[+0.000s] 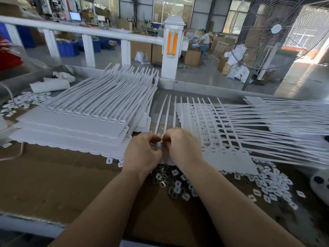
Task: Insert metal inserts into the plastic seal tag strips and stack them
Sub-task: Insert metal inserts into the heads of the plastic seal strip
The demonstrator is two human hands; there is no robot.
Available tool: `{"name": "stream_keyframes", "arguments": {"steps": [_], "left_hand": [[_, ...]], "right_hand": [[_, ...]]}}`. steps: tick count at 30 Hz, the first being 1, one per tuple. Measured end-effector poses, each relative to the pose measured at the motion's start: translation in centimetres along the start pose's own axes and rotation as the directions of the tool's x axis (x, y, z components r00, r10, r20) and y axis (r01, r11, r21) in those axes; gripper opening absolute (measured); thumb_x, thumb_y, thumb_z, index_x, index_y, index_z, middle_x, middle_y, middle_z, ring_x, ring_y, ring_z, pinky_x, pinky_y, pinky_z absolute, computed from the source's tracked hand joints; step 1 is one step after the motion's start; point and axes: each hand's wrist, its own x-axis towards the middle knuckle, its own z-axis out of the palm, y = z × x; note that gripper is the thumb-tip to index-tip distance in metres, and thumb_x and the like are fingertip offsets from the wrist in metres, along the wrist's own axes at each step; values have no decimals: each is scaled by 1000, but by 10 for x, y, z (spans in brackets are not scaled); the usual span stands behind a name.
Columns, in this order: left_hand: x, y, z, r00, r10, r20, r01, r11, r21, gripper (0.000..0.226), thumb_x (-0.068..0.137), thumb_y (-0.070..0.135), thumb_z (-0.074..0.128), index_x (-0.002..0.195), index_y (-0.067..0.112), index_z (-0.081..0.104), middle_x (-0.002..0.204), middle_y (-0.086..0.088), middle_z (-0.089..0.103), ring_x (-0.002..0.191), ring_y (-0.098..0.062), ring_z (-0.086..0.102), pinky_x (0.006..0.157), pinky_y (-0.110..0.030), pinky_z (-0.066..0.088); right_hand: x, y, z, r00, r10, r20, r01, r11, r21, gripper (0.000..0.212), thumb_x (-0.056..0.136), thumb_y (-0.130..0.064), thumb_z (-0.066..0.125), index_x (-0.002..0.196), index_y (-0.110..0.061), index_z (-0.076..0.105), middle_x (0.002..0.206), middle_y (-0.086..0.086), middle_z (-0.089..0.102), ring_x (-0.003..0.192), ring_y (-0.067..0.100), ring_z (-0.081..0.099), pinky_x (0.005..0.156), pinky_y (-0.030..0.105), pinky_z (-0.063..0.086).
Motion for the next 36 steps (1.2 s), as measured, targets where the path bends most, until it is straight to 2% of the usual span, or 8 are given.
{"name": "stream_keyframes", "arguments": {"steps": [4, 7, 12, 17, 21, 30, 33, 36], "left_hand": [[0, 0, 0, 1000, 1, -7, -1, 1000, -24, 26, 76, 13, 67, 102, 16, 68, 99, 3, 66, 83, -2, 48, 73, -4, 27], [0, -1, 1, 1000, -5, -4, 5, 1000, -21, 25, 77, 13, 66, 101, 18, 68, 99, 4, 65, 83, -2, 48, 72, -4, 28], [2, -1, 1, 1000, 2, 1, -2, 1000, -6, 23, 80, 16, 64, 103, 18, 67, 102, 3, 66, 91, -6, 53, 73, -7, 31], [1, -2, 2, 1000, 11, -5, -11, 1000, 2, 25, 80, 19, 66, 105, 18, 67, 103, 3, 66, 87, -2, 48, 73, -6, 30], [2, -3, 2, 1000, 10, -8, -10, 1000, 4, 25, 79, 18, 66, 104, 18, 67, 103, 4, 66, 85, -1, 46, 73, -5, 29], [2, -2, 2, 1000, 17, -5, -16, 1000, 13, 24, 80, 15, 64, 104, 16, 67, 103, 2, 66, 84, -2, 46, 72, -6, 28], [1, -2, 2, 1000, 14, -3, -14, 1000, 8, 25, 79, 16, 64, 104, 18, 67, 102, 3, 66, 86, -3, 48, 75, -10, 32], [1, -2, 2, 1000, 10, -7, -10, 1000, 10, 24, 80, 20, 65, 104, 18, 67, 102, 3, 66, 89, -4, 50, 77, -11, 33]], "right_hand": [[0, -2, -2, 998, -44, 37, 45, 999, -30, 14, 81, -16, 60, 92, -12, 67, 93, 5, 60, 88, 23, 54, 66, 28, 38], [-1, 0, -2, 993, -99, 68, 107, 987, -117, 12, 86, -17, 56, 93, -13, 65, 94, 2, 57, 91, 20, 52, 65, 26, 36], [-7, 0, -4, 985, -142, 98, 159, 969, -188, 19, 92, -17, 46, 103, -11, 62, 103, 2, 55, 103, 19, 48, 74, 26, 38], [-13, -2, -8, 984, -132, 121, 147, 981, -130, 23, 93, -21, 49, 108, -13, 64, 110, 1, 56, 108, 17, 47, 87, 27, 39], [-14, -1, -9, 987, -128, 102, 139, 985, -107, 22, 92, -16, 50, 109, -14, 65, 108, 1, 57, 107, 17, 47, 89, 27, 37], [-13, -7, -9, 975, -182, 125, 207, 951, -231, 30, 94, -16, 38, 114, -11, 59, 118, 3, 51, 117, 22, 39, 93, 31, 26], [-18, -7, -8, 971, -199, 129, 225, 945, -236, 30, 94, -17, 39, 116, -11, 59, 119, 4, 50, 116, 22, 39, 93, 32, 27], [-20, -3, -7, 977, -160, 138, 181, 971, -154, 28, 92, -20, 49, 116, -14, 61, 119, 2, 51, 115, 20, 42, 95, 31, 32]]}}
